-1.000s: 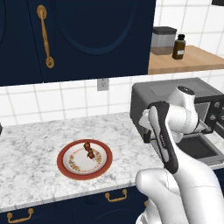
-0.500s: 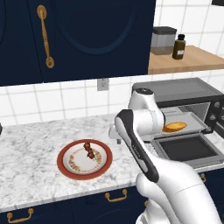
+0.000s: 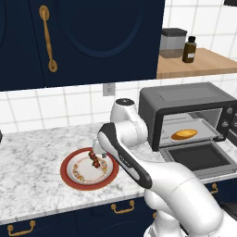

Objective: Pick up the kebab skewer and baguette bread, and place them inside the toaster oven. Close the toaster oven door and start by setting the timer.

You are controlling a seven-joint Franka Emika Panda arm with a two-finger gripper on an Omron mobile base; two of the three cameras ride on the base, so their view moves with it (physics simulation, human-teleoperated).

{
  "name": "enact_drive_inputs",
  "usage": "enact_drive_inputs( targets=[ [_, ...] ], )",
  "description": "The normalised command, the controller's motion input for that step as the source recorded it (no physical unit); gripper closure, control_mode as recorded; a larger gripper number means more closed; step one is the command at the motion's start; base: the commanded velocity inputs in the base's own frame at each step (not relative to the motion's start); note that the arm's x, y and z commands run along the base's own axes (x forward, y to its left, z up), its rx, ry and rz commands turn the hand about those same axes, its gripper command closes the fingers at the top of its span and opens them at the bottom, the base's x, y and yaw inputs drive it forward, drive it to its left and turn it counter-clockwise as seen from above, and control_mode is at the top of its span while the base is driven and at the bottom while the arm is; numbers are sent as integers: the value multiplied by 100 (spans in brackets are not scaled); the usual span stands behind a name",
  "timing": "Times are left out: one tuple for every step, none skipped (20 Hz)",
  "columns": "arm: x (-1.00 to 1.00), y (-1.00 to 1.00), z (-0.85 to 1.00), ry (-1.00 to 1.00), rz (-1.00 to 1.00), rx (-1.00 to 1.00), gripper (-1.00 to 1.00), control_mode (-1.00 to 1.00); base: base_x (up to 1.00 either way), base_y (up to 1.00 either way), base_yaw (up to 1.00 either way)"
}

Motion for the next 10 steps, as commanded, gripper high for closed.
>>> enact_drive_inputs(
  targets=[
    [44, 69, -36, 0, 13, 0, -100, -100, 0, 0, 0],
    [64, 51, -41, 0, 11, 0, -100, -100, 0, 0, 0],
    [66, 41, -49, 0, 4, 0, -100, -100, 0, 0, 0],
    [74, 47, -58, 0, 0, -1, -100, -100, 0, 0, 0],
    [78, 45, -56, 0, 0, 0, -100, -100, 0, 0, 0],
    [78, 41, -56, 0, 0, 0, -100, -100, 0, 0, 0],
    [84, 33, -52, -1, 0, 0, -100, -100, 0, 0, 0],
    [87, 19, -44, 0, 0, 0, -100, -100, 0, 0, 0],
    [88, 14, -41, 0, 0, 0, -100, -100, 0, 0, 0],
    [83, 14, -36, 0, 0, 0, -100, -100, 0, 0, 0]
  ],
)
